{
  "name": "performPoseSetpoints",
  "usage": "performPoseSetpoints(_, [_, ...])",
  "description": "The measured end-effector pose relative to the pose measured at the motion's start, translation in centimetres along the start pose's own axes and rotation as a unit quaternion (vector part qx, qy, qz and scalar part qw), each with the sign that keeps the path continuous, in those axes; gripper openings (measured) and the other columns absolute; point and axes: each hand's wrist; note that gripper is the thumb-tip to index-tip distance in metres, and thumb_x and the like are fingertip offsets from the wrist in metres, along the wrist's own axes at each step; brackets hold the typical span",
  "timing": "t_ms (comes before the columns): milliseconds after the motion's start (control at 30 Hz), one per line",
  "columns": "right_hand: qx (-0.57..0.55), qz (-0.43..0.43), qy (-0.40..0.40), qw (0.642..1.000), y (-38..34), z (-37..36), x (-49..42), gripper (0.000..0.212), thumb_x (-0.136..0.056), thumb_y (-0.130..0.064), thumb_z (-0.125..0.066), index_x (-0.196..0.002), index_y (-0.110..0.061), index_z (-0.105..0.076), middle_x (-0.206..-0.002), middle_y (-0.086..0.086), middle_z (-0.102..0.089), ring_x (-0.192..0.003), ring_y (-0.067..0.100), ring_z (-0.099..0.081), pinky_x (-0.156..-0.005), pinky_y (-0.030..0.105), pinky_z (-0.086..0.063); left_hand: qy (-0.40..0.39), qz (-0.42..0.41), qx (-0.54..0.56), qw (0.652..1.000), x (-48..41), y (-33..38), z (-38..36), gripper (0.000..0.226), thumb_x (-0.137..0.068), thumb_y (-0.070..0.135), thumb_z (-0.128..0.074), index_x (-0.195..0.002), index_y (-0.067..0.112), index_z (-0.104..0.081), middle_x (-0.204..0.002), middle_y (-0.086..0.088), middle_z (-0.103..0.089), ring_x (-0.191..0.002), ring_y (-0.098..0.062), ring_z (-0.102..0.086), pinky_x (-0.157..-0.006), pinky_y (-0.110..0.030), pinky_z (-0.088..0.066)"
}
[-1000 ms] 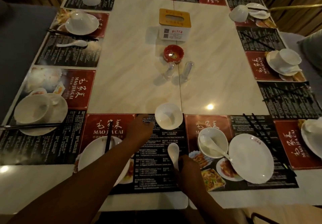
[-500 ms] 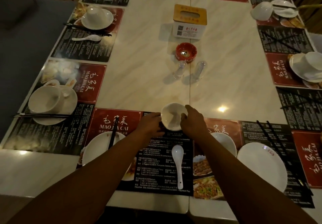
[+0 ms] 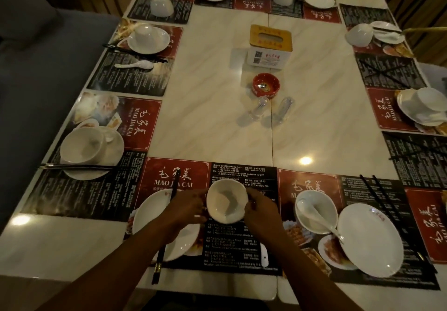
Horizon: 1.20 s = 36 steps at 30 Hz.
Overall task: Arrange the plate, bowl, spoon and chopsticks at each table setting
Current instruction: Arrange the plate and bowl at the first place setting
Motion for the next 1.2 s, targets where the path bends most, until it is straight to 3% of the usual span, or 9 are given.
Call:
performPoseSetpoints(233, [0.010,0.002,0.036,0.999,0.3,-1.1,2.9,0.057,-0.087,-0.021,-0.055,-0.101,-0.075,-0.046,-0.096,-0.055,-0.051,-0.099,-0.026,-0.049,-0.070,0.007,-0.042,-0.042,-0.019,0.022,0.999,1.5,-1.6,-0.1,0.050,-0.091,-0.010,-0.057,-0.115,0.032,-0.068,-0.109,-0.020,-0.071,-0.100,-0.039,-0.070,-0.075,-0.040,-0.061])
performPoseSetpoints(367, [-0.003,0.009,0.050,0.999,-0.2,-1.5,3.6,0.041,-0.076,-0.049,-0.046,-0.101,-0.081,-0.041,-0.102,-0.056,-0.049,-0.101,-0.026,-0.049,-0.064,0.003,-0.042,-0.053,-0.016,0.028,0.998,1.5,-2.0,0.2,0.051,-0.091,-0.010,-0.059,-0.121,0.031,-0.063,-0.115,-0.019,-0.068,-0.101,-0.035,-0.070,-0.075,-0.040,-0.062])
performPoseSetpoints(533, [-0.015,0.004,0.065,0.998,0.5,-1.7,3.4,0.061,-0.087,-0.014,-0.054,-0.104,-0.072,-0.050,-0.099,-0.044,-0.058,-0.102,-0.017,-0.055,-0.080,0.013,-0.048,-0.056,-0.002,0.019,0.998,1.1,-1.9,0.1,0.054,-0.092,-0.010,-0.056,-0.127,0.031,-0.062,-0.116,-0.014,-0.068,-0.105,-0.034,-0.069,-0.076,-0.040,-0.061])
performPoseSetpoints(600, [-0.014,-0.004,0.061,0.998,0.8,-1.6,3.0,0.060,-0.087,-0.011,-0.055,-0.106,-0.067,-0.052,-0.100,-0.042,-0.059,-0.103,-0.018,-0.054,-0.081,0.016,-0.048,-0.055,0.001,0.017,0.998,0.8,-1.9,-0.1,0.054,-0.094,-0.009,-0.053,-0.125,0.034,-0.063,-0.116,-0.011,-0.069,-0.103,-0.031,-0.069,-0.074,-0.038,-0.061])
performPoseSetpoints(800, [-0.006,-0.003,0.050,0.999,1.0,-1.5,2.6,0.047,-0.089,-0.015,-0.059,-0.110,-0.056,-0.053,-0.097,-0.041,-0.057,-0.100,-0.021,-0.052,-0.072,0.007,-0.042,-0.053,0.011,0.021,0.998,0.9,-1.8,-0.2,0.054,-0.095,-0.008,-0.050,-0.123,0.035,-0.063,-0.117,-0.010,-0.067,-0.104,-0.030,-0.068,-0.072,-0.036,-0.061])
performPoseSetpoints(900, [0.051,-0.037,0.111,0.992,1.6,-1.2,3.0,0.031,-0.090,-0.017,-0.061,-0.093,-0.047,-0.053,-0.092,-0.023,-0.062,-0.086,-0.004,-0.061,-0.066,0.011,-0.044,-0.051,0.007,0.029,0.998,0.8,-1.8,-0.2,0.052,-0.092,-0.010,-0.056,-0.130,0.026,-0.060,-0.114,-0.016,-0.068,-0.101,-0.033,-0.069,-0.071,-0.038,-0.061])
performPoseSetpoints(967, [0.147,-0.070,0.148,0.976,2.7,-0.6,3.7,0.014,-0.090,-0.019,-0.062,-0.094,-0.030,-0.055,-0.094,-0.009,-0.061,-0.084,0.006,-0.061,-0.069,0.022,-0.050,-0.044,0.000,0.034,0.998,0.7,-1.7,0.0,0.050,-0.089,-0.012,-0.059,-0.130,0.018,-0.058,-0.109,-0.020,-0.068,-0.096,-0.035,-0.070,-0.071,-0.042,-0.061])
performPoseSetpoints(1067, [0.235,-0.107,0.076,0.963,4.5,-0.3,5.4,0.021,-0.087,-0.031,-0.064,-0.100,-0.020,-0.051,-0.092,-0.003,-0.062,-0.084,0.015,-0.064,-0.072,0.032,-0.056,-0.031,-0.003,0.071,0.997,0.4,-1.7,0.6,0.046,-0.089,-0.015,-0.055,-0.129,0.007,-0.055,-0.105,-0.025,-0.066,-0.086,-0.037,-0.069,-0.066,-0.044,-0.061])
performPoseSetpoints(1200, [0.248,-0.137,0.013,0.959,5.9,-1.3,7.0,0.020,-0.091,-0.036,-0.063,-0.101,-0.022,-0.053,-0.097,-0.003,-0.066,-0.087,0.014,-0.065,-0.070,0.022,-0.048,0.046,-0.020,-0.018,0.999,0.0,-1.7,1.6,0.051,-0.082,-0.013,-0.063,-0.124,0.017,-0.060,-0.101,-0.010,-0.072,-0.090,-0.025,-0.071,-0.067,-0.036,-0.061])
Point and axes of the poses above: each hand's wrist, its own x-axis away from the middle knuckle, its own z-axis out of the back of the hand, y = z × x
